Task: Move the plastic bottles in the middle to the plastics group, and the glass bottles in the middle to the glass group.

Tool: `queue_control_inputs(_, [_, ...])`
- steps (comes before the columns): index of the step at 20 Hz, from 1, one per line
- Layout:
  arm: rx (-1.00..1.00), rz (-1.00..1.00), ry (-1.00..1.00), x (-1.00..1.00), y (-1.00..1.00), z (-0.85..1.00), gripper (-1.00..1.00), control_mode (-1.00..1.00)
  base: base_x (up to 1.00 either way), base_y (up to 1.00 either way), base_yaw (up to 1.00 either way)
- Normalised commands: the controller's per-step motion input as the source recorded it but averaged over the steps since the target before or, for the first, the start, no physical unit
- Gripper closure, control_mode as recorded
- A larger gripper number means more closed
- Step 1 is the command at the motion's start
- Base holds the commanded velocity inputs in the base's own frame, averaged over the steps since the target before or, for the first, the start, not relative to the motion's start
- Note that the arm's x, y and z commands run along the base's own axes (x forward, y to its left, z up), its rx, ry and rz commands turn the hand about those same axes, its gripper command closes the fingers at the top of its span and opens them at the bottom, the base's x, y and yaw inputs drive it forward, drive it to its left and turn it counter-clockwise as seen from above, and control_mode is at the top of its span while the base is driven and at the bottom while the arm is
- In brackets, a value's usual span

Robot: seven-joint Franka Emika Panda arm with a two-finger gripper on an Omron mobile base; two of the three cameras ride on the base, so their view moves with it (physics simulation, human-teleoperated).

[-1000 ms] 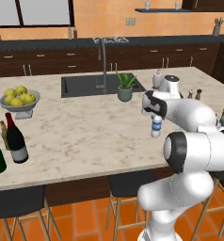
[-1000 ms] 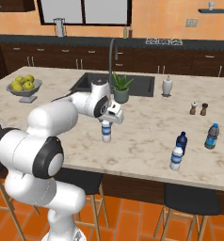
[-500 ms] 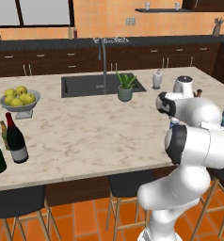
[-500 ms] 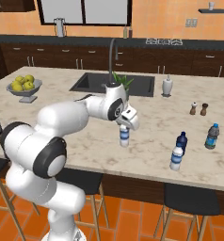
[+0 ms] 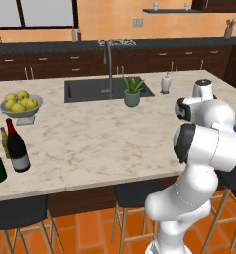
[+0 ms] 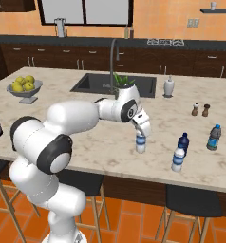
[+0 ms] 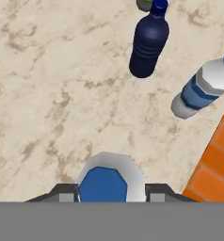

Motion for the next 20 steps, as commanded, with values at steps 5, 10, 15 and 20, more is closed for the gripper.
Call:
queue_control_inputs(5, [0.01,-0.31,0.0,-0.03,-0.44,0.0,1.0,-1.0,0.0,0.0,0.0])
queue_control_inputs(10, [0.03,-0.13,-0.01,0.0,-0.49,0.0,1.0,-1.0,0.0,0.0,0.0])
queue_control_inputs(15, [0.04,-0.09,-0.03,0.0,-0.32,0.0,1.0,-1.0,0.0,0.0,0.0])
queue_control_inputs(20, [0.03,-0.1,-0.03,0.0,-0.23,0.0,1.0,-1.0,0.0,0.0,0.0])
